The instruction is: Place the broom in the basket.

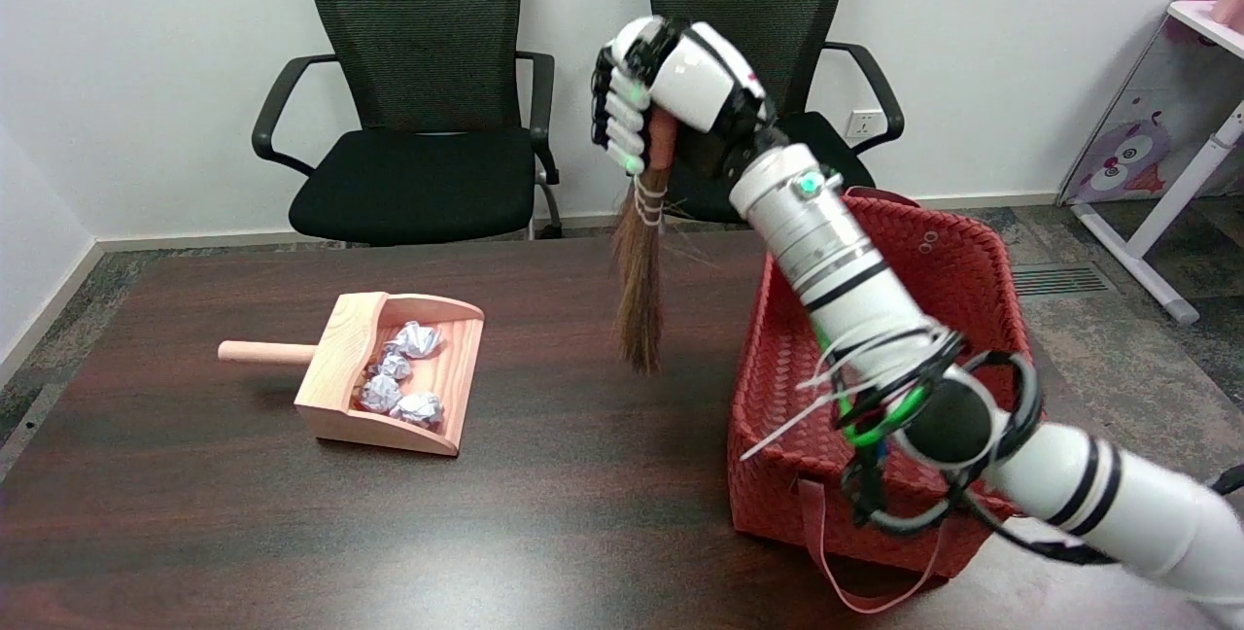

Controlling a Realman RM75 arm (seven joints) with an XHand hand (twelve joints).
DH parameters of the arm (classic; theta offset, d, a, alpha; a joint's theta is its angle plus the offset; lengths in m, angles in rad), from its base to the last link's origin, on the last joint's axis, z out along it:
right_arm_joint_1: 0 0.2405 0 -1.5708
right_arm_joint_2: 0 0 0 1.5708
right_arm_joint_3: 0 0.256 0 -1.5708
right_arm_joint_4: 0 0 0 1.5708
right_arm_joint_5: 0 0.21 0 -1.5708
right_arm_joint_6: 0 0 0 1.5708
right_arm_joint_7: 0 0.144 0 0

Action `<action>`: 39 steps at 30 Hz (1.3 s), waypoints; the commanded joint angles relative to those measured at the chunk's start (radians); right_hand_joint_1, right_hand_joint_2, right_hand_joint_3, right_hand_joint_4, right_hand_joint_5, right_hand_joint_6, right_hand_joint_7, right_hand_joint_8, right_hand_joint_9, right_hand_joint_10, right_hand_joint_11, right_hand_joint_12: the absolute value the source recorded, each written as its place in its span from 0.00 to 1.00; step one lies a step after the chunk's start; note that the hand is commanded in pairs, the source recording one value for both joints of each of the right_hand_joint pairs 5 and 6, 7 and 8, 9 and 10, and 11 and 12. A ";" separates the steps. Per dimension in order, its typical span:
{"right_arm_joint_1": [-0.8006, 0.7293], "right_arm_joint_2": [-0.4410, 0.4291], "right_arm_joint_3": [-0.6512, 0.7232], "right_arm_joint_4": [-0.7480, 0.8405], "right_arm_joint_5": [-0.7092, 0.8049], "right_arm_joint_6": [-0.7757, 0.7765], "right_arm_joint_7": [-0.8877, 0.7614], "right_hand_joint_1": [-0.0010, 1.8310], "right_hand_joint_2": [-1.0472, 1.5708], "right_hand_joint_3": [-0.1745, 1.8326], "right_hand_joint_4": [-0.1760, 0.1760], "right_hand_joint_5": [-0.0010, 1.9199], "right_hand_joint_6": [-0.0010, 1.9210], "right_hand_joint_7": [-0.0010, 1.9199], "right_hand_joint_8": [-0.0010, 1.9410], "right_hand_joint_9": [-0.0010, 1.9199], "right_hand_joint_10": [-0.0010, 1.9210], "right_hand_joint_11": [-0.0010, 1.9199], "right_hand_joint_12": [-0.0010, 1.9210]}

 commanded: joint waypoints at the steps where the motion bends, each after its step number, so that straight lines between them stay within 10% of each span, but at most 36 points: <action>1: 0.195 0.485 0.182 -0.181 0.574 0.384 -0.001 0.43 0.99 1.00 0.56 1.00 1.00 1.00 0.99 1.00 1.00 1.00 1.00; 11: 0.011 0.712 0.474 -0.175 0.659 0.314 -0.001 0.44 0.98 1.00 0.56 1.00 1.00 1.00 0.99 1.00 1.00 1.00 1.00; 21: -0.281 0.717 0.785 -0.174 0.680 0.249 -0.001 0.44 0.97 1.00 0.55 1.00 1.00 1.00 0.99 1.00 1.00 1.00 1.00; 39: -0.457 0.705 0.553 -0.184 0.611 -0.047 0.000 0.45 0.94 1.00 0.53 1.00 1.00 1.00 0.99 1.00 1.00 1.00 1.00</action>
